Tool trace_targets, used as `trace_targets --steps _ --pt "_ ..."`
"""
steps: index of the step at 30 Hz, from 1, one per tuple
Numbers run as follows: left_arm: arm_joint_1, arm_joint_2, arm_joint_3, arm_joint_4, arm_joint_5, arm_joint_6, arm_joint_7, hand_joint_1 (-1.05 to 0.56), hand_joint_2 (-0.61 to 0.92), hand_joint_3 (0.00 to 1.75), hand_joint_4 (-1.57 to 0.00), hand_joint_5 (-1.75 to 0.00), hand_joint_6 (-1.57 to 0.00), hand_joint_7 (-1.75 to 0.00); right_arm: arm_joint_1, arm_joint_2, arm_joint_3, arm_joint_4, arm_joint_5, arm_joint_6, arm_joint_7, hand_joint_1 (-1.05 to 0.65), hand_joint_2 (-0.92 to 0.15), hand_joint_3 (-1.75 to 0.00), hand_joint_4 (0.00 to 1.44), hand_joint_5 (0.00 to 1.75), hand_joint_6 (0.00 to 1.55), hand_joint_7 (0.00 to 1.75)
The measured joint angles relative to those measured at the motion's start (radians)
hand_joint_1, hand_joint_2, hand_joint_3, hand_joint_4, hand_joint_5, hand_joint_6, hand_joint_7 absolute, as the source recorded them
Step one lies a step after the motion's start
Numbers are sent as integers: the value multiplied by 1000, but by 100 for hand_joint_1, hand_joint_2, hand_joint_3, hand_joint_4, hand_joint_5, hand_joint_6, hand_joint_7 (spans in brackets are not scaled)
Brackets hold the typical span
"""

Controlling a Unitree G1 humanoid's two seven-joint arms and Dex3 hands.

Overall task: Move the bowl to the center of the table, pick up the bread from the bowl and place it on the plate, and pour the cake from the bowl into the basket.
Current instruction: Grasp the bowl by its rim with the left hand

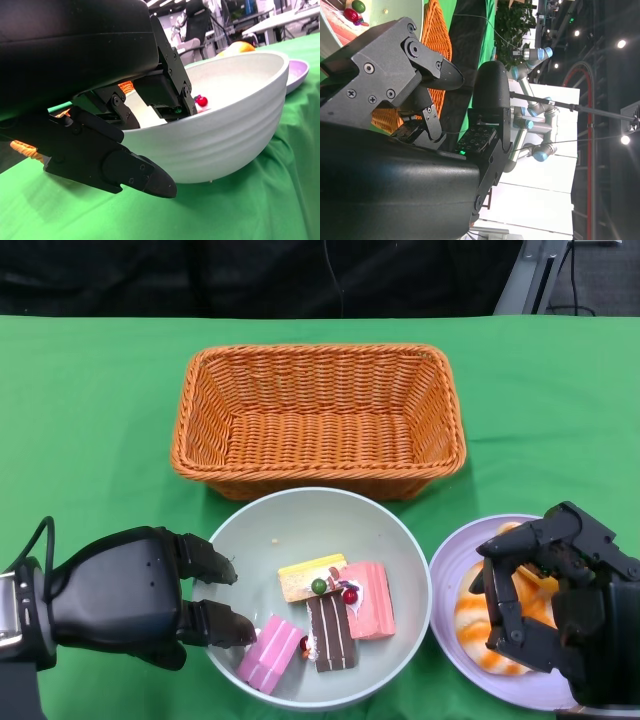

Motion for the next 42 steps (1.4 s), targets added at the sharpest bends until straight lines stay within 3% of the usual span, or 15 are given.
trace_targets --steps 17,25,26,30,42 --pt "5 -81 6 91 -27 13 -19 -47 80 0 -92 -1 -88 -1 5 0 0 -1 -16 -4 -10 -8 -44 -112 81 150 81 113" --pt "1 -117 -27 164 11 14 130 -39 79 0 -101 -3 -95 -2 5 0 2 -3 -16 -4 -11 -8 -44 -112 81 150 80 113" --pt "-1 -118 -29 172 12 12 141 -35 79 0 -109 -5 -105 -5 5 0 2 -3 -16 -4 -11 -8 -44 -112 81 150 81 113" --pt "-3 -131 -30 206 5 -14 182 -30 76 0 -121 -6 -122 -7 7 0 2 -3 -16 -4 -11 -7 -44 -112 81 151 80 113" --pt "-8 -151 -48 258 2 -48 247 -29 76 0 -134 -9 -130 -5 13 0 9 -4 -15 -4 -17 -7 -44 -112 81 152 81 113"
